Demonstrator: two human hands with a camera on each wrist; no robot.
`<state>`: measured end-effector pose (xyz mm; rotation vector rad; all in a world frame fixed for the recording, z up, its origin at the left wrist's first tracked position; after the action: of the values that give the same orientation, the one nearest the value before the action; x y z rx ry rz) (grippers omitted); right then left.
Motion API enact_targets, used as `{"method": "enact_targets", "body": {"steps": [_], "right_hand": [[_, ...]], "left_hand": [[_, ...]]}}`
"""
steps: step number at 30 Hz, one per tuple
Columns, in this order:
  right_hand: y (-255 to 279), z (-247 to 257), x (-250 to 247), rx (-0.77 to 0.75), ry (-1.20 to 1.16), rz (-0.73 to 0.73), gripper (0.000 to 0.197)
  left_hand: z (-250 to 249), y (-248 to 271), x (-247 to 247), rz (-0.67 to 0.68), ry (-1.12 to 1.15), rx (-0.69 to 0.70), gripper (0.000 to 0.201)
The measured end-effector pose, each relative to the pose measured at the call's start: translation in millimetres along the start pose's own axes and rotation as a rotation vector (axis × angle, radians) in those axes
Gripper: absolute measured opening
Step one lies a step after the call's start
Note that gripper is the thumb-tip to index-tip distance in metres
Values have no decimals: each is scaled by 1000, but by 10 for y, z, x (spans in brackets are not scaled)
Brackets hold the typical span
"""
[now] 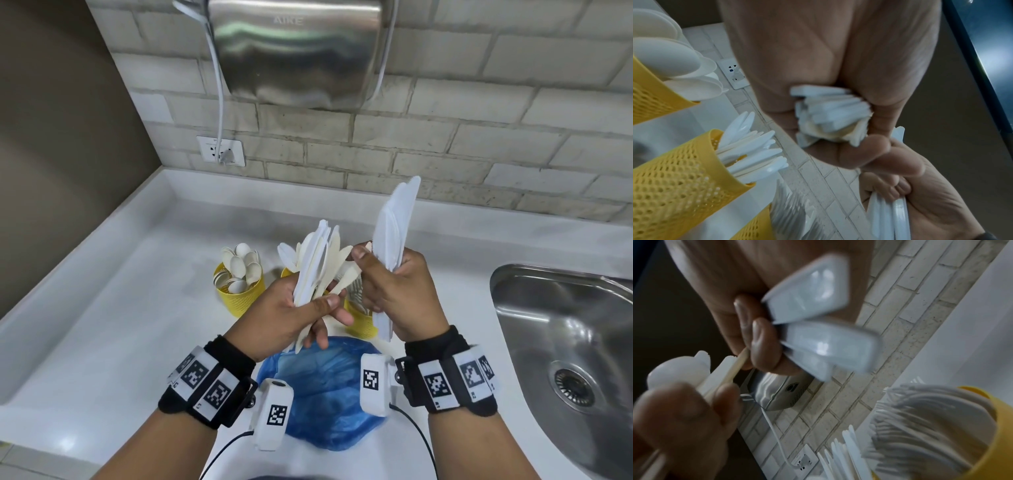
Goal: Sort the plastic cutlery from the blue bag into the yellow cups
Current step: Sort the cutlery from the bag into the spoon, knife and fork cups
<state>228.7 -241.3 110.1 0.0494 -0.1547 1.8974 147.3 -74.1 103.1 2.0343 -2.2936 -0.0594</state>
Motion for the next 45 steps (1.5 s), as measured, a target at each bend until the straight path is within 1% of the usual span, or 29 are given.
{"method": "enact_targets", "body": {"steps": [3, 5, 8, 11, 13, 15, 18, 19, 21, 22, 23, 25, 28, 29, 30, 34, 37, 39, 42, 45], "right_hand": [[-24, -42, 33, -4, -85, -66, 26], [-8, -64, 54, -3, -112, -36, 27], [63, -79, 108, -13, -50, 10, 32], [70, -130, 135, -19, -57, -36, 32], [42, -162, 137, -24, -128, -120, 31], [0, -146, 114, -31, -242, -268, 34], [-73, -81, 17, 33, -581, -489, 38], [-85, -53, -25, 38, -646, -540, 38], [-99, -10, -99, -4, -634, -586, 39], [-95, 14, -117, -37, -575, -570, 40], [-86, 30, -117, -66, -494, -525, 40], [-41, 38, -88, -96, -306, -357, 34], [40, 21, -15, -126, -12, -70, 16], [63, 15, 13, -136, 53, -16, 15], [78, 9, 33, -145, 87, 7, 16], [56, 6, 40, -172, 95, -10, 20], [34, 44, 40, -181, 86, 60, 22], [27, 72, 47, -204, 111, 73, 22], [21, 47, 54, -213, 103, 26, 18], [11, -14, 52, -183, 56, -72, 13]], "left_hand": [[-2, -3, 9, -4, -1, 5, 18], [9, -13, 11, -16, 1, 6, 18], [13, -32, 7, -37, 9, 13, 17], [-8, -34, 18, -46, 17, 21, 16], [-21, -25, 19, -48, 26, 15, 13], [-19, -14, 12, -41, 35, 2, 13], [-10, 8, -9, -29, 10, -15, 17], [-12, 14, -14, -27, 7, -18, 18], [-21, 21, -15, -18, 20, -14, 21], [-25, 22, -13, -12, 28, -13, 23], [-27, 21, -12, -7, 31, -13, 25], [-20, 15, -8, 3, 37, -14, 27], [-11, 4, 2, 17, 44, -6, 22], [-13, 1, 5, 24, 41, -2, 21], [-15, -1, 7, 33, 41, 0, 21], [-18, 13, -12, 72, 36, -6, 21], [-12, 26, -18, 104, 22, -5, 16], [-7, 26, -13, 104, 19, -7, 17], [-9, 20, -4, 92, 18, -9, 24], [-15, 12, -17, 64, 19, 4, 29]]}}
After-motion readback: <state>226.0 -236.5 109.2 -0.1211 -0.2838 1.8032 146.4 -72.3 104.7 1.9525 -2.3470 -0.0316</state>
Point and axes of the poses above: each hand's wrist, its own y-axis away from the middle knuckle, its own x-axis out of the palm, z = x × y, the point moved 1 cm from there along -y, towards the middle knuckle, and after that the axes turned 2 degrees about y, right-handed, at the moved point
